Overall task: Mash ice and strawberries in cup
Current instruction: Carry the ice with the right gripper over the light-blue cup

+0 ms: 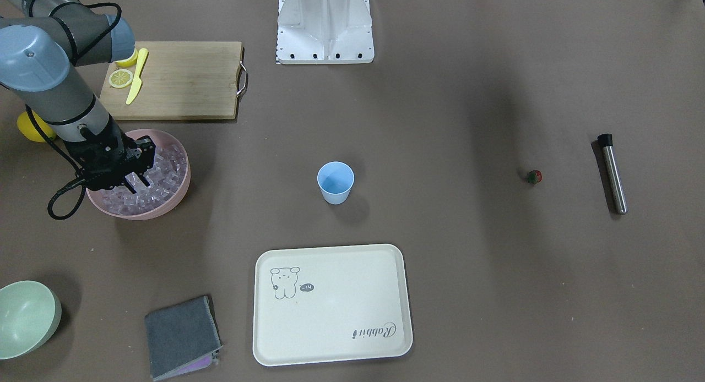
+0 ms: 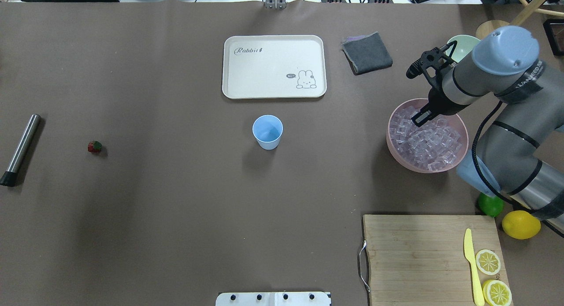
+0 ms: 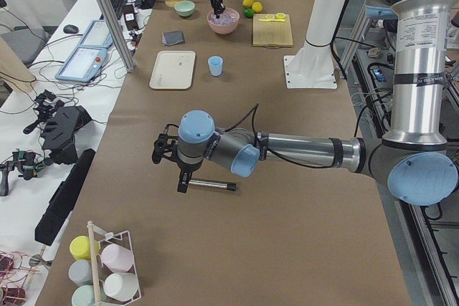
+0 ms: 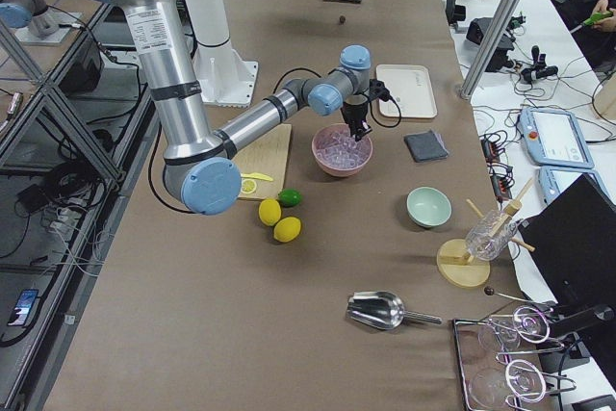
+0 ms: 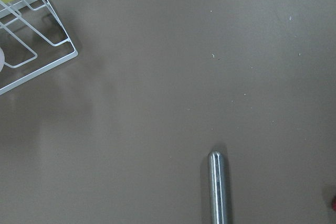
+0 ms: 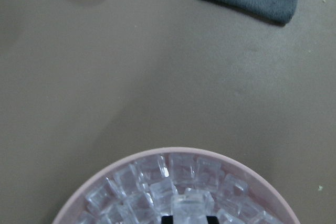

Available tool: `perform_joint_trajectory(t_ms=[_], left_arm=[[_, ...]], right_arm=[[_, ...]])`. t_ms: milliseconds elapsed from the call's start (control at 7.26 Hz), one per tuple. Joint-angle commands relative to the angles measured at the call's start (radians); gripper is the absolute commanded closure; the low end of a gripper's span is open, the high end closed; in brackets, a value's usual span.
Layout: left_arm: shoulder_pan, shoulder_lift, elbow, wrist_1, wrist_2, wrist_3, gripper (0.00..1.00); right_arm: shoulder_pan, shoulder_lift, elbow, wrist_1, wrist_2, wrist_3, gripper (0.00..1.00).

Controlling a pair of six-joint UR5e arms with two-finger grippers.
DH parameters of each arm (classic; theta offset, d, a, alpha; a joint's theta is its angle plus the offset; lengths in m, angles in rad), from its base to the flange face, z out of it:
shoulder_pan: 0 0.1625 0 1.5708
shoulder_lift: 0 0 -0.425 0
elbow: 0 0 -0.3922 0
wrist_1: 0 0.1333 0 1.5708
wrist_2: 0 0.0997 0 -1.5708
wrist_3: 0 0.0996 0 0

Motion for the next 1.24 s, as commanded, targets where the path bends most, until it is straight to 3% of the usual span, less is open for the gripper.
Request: perform_joint_trajectory(t_ms=[0,275,413,689,1102], left_arm=[[-0.001,0.005,-0.004,0.000,-0.002,-0.001,0.03],[-0.001,0.003,-0.002,0.000,0.000,-0.001,0.03],[-0.001,0.012,-0.007,-0.002,-0.002,0.004,0.03],[-0.001,0.014,-0.015,-0.002,-0.002,0.002,0.03],[-0.001,0.011,-0.015,0.000,0.000,0.001,0.03]], right_arm=[[-0.042,0.071,0.009,-0.005,0.002,0.185,0.76],[-0.103,0.134,0.010,-0.008,-0.033,0.351,0.76],[-0.146,0.205,0.003,-0.040,-0.097,0.460,0.76],[-0.232,0.364,-0.009,-0.191,-0.187,0.596,0.76],[-0.339,0.507,-0.105,-0.207,-0.300,0.743,0.75]])
